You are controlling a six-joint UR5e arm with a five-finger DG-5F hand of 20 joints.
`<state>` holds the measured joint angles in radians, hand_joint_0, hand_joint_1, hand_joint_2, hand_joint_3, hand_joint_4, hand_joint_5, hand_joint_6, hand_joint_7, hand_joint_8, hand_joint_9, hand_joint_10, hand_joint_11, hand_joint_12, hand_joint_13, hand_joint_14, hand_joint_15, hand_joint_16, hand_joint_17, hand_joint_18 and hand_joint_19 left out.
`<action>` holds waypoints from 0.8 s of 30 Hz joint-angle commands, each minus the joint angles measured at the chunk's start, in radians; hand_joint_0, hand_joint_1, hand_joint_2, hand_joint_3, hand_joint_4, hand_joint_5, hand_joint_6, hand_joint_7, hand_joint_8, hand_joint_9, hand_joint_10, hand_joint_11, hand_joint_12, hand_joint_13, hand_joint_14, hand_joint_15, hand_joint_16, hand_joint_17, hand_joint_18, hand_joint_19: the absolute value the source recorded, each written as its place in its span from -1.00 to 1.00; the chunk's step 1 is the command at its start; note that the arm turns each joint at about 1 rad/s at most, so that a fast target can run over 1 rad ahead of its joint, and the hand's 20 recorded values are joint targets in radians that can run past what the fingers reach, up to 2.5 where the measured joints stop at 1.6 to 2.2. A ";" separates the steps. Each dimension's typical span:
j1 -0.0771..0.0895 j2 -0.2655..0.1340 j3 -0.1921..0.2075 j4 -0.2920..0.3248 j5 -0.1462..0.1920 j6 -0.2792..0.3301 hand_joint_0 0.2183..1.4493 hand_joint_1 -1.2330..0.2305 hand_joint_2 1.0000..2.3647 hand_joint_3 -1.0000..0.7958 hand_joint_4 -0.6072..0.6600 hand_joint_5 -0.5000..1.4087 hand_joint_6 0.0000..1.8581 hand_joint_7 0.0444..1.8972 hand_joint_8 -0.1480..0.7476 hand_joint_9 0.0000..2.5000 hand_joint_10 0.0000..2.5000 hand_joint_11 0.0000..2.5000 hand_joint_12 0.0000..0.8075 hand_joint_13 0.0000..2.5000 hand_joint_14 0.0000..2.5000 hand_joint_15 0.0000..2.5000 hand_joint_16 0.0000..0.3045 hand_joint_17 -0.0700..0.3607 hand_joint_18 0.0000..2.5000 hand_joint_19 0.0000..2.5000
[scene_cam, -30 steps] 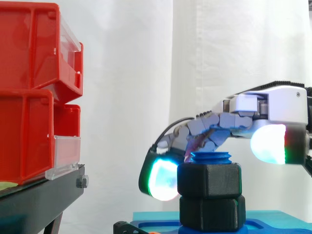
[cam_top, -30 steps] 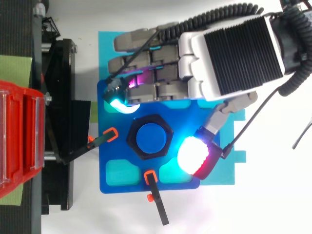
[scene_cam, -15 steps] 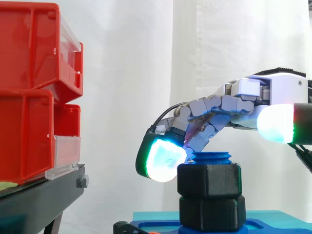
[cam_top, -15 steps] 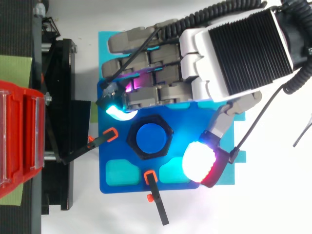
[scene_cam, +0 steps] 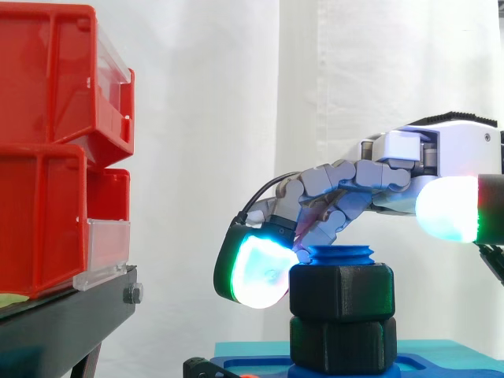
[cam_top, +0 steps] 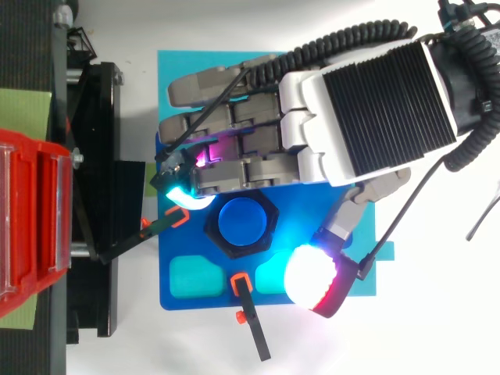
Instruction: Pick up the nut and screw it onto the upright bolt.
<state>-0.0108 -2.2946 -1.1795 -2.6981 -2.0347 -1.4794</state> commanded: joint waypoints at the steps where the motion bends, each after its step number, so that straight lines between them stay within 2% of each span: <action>1: 0.000 0.000 0.000 -0.011 0.004 0.001 -0.65 0.50 -1.00 -0.44 0.39 -0.56 -0.46 0.13 -0.11 -0.43 -1.00 -1.00 -0.31 -0.57 -1.00 -1.00 -0.74 -0.26 -0.76 -0.92; 4: -0.005 0.000 0.000 -0.031 0.002 -0.001 -0.64 0.49 -1.00 -0.44 0.38 -0.54 -0.46 0.23 -0.12 -0.41 -1.00 -1.00 -0.33 -0.55 -1.00 -1.00 -0.74 -0.27 -0.74 -0.91; 5: -0.011 0.000 0.000 -0.040 -0.001 -0.004 -0.64 0.49 -1.00 -0.44 0.38 -0.53 -0.46 0.25 -0.11 -0.41 -1.00 -1.00 -0.33 -0.55 -1.00 -1.00 -0.74 -0.27 -0.74 -0.91; 10: -0.018 0.000 0.000 -0.040 -0.001 -0.010 -0.62 0.46 -1.00 -0.44 0.32 -0.48 -0.46 0.48 -0.11 -0.32 -1.00 -1.00 -0.40 -0.48 -1.00 -1.00 -0.77 -0.31 -0.64 -0.87; 15: -0.032 0.000 0.000 -0.042 -0.004 -0.013 -0.60 0.43 -1.00 -0.44 0.25 -0.46 -0.38 0.36 -0.11 -0.23 -1.00 -1.00 -0.46 -0.42 -1.00 -1.00 -0.79 -0.33 -0.57 -0.84; 17: -0.037 0.000 0.000 -0.039 -0.004 -0.016 -0.60 0.42 -1.00 -0.44 0.19 -0.45 -0.33 0.25 -0.13 -0.15 -1.00 -1.00 -0.52 -0.36 -1.00 -1.00 -0.80 -0.36 -0.50 -0.80; 21: -0.038 0.000 0.000 -0.035 -0.006 -0.016 -0.59 0.41 -1.00 -0.44 0.13 -0.44 -0.26 0.09 -0.16 -0.03 -1.00 -1.00 -0.62 -0.24 -1.00 -0.99 -0.83 -0.40 -0.38 -0.75; 24: -0.038 0.000 0.000 -0.035 -0.006 -0.016 -0.59 0.43 -1.00 -0.44 0.13 -0.44 -0.26 0.11 -0.15 -0.03 -1.00 -1.00 -0.61 -0.23 -1.00 -0.99 -0.83 -0.40 -0.37 -0.75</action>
<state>-0.0484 -2.2949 -1.1796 -2.7341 -2.0399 -1.4954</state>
